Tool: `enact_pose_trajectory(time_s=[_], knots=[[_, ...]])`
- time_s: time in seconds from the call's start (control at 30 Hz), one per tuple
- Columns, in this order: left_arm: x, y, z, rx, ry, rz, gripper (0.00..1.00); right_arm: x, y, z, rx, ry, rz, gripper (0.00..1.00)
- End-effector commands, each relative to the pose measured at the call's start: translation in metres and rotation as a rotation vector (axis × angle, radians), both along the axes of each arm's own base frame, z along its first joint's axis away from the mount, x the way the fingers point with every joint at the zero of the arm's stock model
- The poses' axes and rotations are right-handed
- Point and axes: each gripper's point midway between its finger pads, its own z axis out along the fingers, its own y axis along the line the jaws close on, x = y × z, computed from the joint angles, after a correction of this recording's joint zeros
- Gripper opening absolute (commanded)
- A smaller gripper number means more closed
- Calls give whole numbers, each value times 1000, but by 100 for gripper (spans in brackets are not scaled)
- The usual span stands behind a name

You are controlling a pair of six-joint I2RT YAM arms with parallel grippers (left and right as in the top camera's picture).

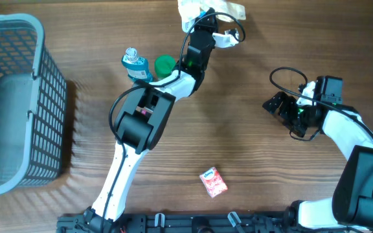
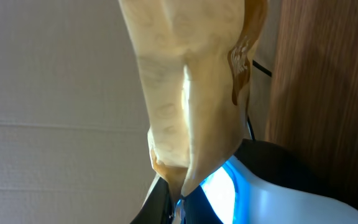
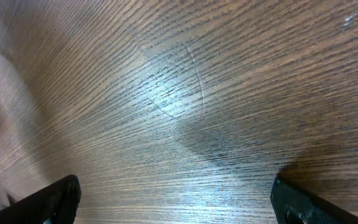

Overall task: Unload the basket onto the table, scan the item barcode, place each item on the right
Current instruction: 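Carry the bag up to the white scanner with the left gripper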

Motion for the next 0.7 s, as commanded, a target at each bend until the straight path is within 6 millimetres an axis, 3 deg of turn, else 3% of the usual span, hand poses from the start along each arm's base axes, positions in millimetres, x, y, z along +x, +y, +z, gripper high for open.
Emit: enact_pose_trajectory(time_s=[0.0, 0.13, 0.33, 0.47, 0.67], knots=[[3, 4, -7, -37, 3, 45, 4, -38, -20, -48, -130, 164, 1, 100], [1, 4, 24, -111, -105, 60, 4, -37, -20, -48, -130, 161, 1, 100], [-2, 6, 46, -175, -140, 79, 4, -36, -21, -48, -132, 154, 0, 100], [-4, 17, 90, -243, -190, 123, 4, -35, -21, -48, -137, 149, 4, 100], [-21, 39, 181, -340, -304, 185, 4, -35, -17, -46, -114, 149, 9, 100]])
